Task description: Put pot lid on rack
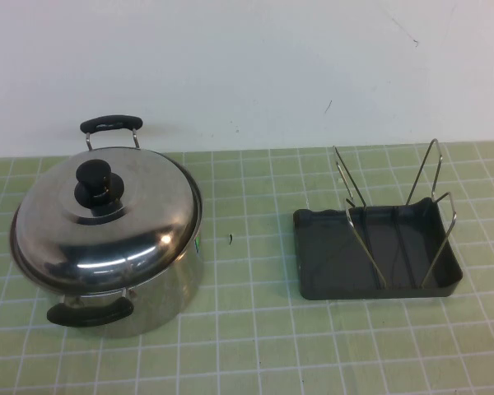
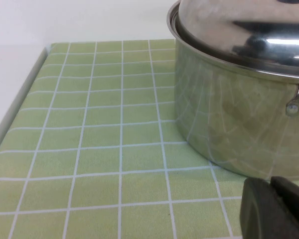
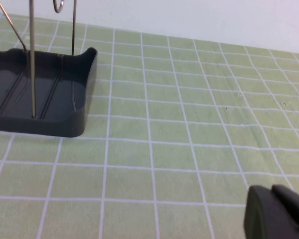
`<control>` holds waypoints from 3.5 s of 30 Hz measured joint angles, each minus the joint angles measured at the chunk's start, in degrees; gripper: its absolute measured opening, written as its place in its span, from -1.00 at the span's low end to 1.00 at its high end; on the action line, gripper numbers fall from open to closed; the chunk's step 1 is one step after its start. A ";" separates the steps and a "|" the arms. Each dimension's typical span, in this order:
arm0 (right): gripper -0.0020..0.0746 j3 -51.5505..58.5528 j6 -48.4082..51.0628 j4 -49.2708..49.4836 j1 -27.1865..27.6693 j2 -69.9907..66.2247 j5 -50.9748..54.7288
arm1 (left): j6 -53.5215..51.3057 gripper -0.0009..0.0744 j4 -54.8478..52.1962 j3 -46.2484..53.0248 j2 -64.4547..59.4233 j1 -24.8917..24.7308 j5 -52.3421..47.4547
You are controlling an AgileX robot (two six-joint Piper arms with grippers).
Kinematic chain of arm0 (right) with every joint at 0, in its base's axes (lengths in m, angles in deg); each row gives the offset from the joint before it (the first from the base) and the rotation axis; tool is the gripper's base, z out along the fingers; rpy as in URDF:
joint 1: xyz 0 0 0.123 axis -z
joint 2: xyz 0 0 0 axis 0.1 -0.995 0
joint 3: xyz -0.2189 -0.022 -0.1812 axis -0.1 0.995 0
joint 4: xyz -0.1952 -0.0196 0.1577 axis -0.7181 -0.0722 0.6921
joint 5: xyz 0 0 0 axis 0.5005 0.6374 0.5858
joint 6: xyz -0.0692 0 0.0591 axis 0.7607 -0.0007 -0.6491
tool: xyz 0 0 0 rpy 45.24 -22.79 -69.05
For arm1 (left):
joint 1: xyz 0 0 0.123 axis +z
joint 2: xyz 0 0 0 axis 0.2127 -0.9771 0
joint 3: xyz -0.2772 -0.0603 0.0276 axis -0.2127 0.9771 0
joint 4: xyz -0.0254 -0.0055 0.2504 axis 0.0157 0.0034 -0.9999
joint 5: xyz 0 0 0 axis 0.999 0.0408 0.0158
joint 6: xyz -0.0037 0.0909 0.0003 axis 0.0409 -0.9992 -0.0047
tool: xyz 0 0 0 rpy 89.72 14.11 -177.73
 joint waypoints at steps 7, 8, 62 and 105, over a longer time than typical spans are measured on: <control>-0.95 0.00 0.00 0.00 0.00 0.00 0.00 | 0.10 -0.98 0.00 0.00 0.00 0.00 0.00; -0.95 0.00 0.00 0.00 0.00 0.00 0.00 | 0.10 -0.98 0.00 0.00 0.00 0.00 0.00; -0.95 0.02 0.00 -0.03 0.00 0.00 0.00 | -15.52 -0.98 35.16 -15.47 -16.17 0.00 8.59; -0.95 0.12 0.00 -0.03 0.00 0.00 -0.14 | 5.16 -0.11 -2.16 -37.90 -93.90 -13.84 68.68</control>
